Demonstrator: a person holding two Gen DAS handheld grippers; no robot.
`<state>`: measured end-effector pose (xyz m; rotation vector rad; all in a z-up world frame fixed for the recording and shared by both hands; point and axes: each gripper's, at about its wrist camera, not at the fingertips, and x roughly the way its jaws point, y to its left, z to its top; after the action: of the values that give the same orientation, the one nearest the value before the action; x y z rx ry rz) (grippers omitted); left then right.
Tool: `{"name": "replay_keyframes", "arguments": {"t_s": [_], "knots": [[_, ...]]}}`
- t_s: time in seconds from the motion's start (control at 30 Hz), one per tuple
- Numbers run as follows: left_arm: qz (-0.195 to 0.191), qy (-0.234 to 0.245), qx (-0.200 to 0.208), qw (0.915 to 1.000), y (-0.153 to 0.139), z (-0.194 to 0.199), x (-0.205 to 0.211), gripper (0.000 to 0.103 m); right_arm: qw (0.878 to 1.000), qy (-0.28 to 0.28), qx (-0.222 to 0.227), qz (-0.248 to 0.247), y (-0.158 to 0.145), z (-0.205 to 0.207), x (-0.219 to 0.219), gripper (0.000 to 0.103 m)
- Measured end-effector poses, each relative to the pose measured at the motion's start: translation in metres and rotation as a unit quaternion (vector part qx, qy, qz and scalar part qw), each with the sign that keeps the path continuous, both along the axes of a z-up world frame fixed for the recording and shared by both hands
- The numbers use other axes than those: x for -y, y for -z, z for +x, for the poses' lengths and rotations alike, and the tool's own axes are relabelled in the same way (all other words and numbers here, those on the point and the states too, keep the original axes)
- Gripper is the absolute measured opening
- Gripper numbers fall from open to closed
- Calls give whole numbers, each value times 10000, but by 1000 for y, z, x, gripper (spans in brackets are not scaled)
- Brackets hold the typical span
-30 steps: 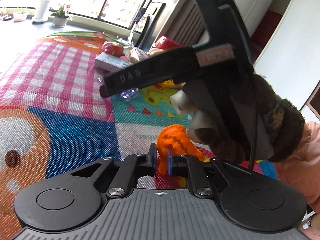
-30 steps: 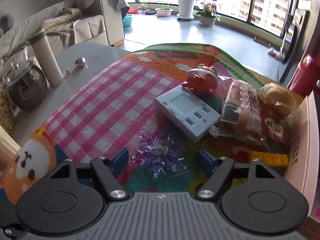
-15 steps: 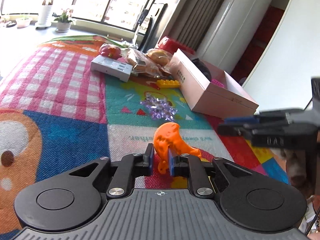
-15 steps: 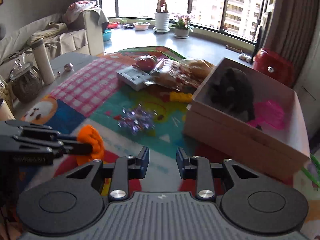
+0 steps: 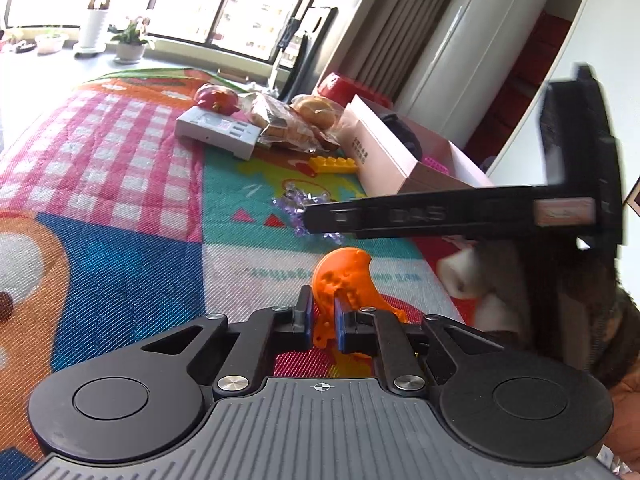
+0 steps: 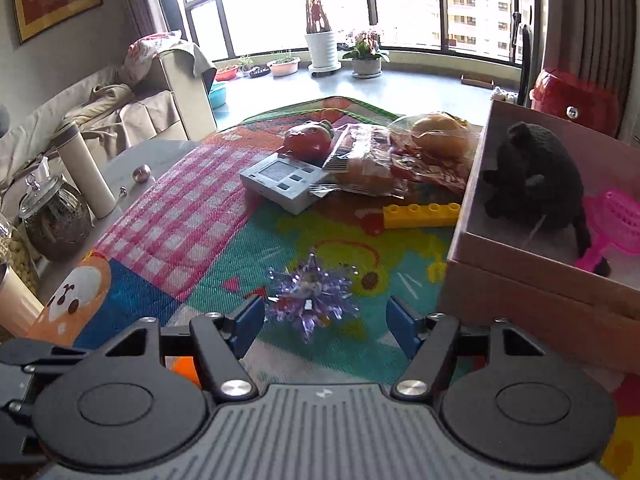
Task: Organize objects
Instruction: 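Grasp the purple crystal snowflake with the right tool while the left tool holds the orange cup, then drop the orange cup into the pink box with the left tool while the right tool drops the snowflake in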
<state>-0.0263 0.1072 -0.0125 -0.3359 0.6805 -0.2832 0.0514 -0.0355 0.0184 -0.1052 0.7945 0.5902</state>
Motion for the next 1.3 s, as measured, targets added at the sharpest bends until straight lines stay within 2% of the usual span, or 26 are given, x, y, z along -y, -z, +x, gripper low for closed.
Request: {"name": "replay_keyframes", "arguments": {"t_s": [0.1,0.13,0.17,0.37,0.53,0.7,0.77,0.9,1.0,1.13,1.3], "knots": [[-70,-9,0,10000,1,0,-2,13,9993,-43,201,-305,5,2,-20,71],[-109,-13,-4,9999,1,0,-3,13,9987,-70,266,-429,5,1,-25,69],[-147,-18,-10,9999,2,0,-4,13,9978,-126,353,-543,5,-2,-29,59],[-256,-55,-25,9997,3,1,-5,13,9968,-109,426,-674,-6,-15,-20,59],[-137,-91,-26,9999,1,0,-1,13,9975,-75,476,-524,-20,-44,32,59],[-397,-68,-138,9991,1,-2,-1,13,9938,78,577,-946,-25,-91,87,59],[-307,29,-147,9994,-1,-4,4,12,9926,204,675,-992,-30,-106,105,59],[-56,350,-150,9993,-8,-9,23,10,9913,731,822,-720,-43,-122,144,59],[214,520,70,9984,-26,-15,39,9,9896,978,947,-466,-52,-127,165,59],[314,579,586,9961,-65,-7,56,9,9877,1100,1096,-203,-58,-132,183,59],[611,721,1521,9838,-122,29,92,9,9859,1240,1118,72,-56,-131,196,59]]}}
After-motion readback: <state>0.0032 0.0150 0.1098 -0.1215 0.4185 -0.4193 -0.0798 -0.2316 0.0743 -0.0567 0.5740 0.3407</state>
